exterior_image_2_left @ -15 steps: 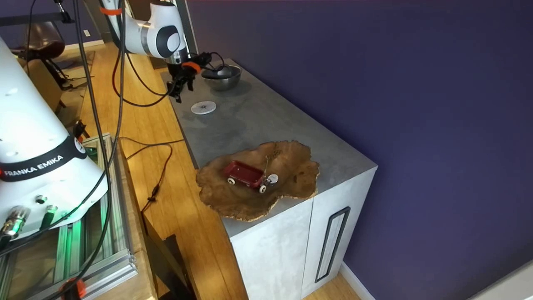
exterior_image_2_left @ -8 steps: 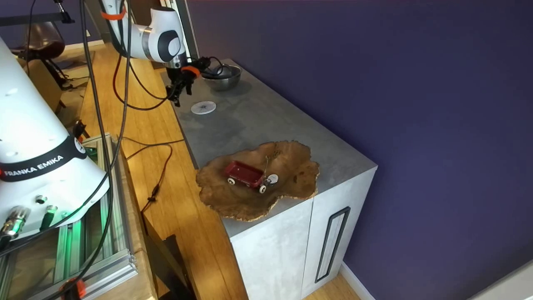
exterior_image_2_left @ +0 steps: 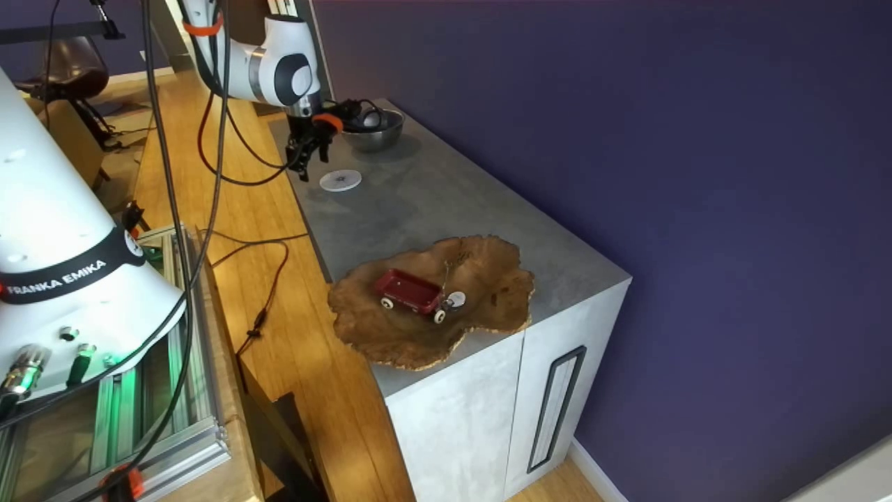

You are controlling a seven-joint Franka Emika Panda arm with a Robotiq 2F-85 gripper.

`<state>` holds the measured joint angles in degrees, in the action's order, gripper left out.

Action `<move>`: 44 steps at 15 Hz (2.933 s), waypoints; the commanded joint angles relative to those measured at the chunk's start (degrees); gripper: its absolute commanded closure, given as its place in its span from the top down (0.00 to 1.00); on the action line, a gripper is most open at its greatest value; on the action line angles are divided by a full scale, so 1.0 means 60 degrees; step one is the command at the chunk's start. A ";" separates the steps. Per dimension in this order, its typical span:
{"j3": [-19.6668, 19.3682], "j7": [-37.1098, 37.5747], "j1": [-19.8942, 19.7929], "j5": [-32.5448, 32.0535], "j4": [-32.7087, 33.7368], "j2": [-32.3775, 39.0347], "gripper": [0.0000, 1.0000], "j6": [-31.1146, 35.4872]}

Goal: Move the white thing to the right

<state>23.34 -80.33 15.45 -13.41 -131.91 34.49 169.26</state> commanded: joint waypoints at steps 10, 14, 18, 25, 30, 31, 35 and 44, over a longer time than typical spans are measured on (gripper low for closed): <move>0.0429 -0.0360 -0.0534 -0.0274 0.0895 0.0787 1.00 -0.1103; 0.0210 -0.0455 -0.0482 -0.0394 0.1074 0.0800 1.00 -0.1306; -0.0055 -0.0791 -0.0518 -0.0578 0.1053 0.0795 1.00 -0.1189; -0.0343 -0.0658 -0.0711 -0.0522 0.0687 0.0398 1.00 -0.1317; -0.0891 -0.0425 -0.0787 -0.0585 0.0358 -0.0119 1.00 -0.1325; -0.1031 -0.0414 -0.0801 -0.0610 0.0313 -0.0213 1.00 -0.1361; -0.2202 0.0124 -0.0451 -0.1136 0.0192 -0.0675 1.00 -0.1632; 0.0116 -0.1512 -0.2174 -0.0775 -0.0893 -0.1103 1.00 -0.0060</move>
<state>16.69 -84.78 5.67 -19.88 -130.71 31.60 165.02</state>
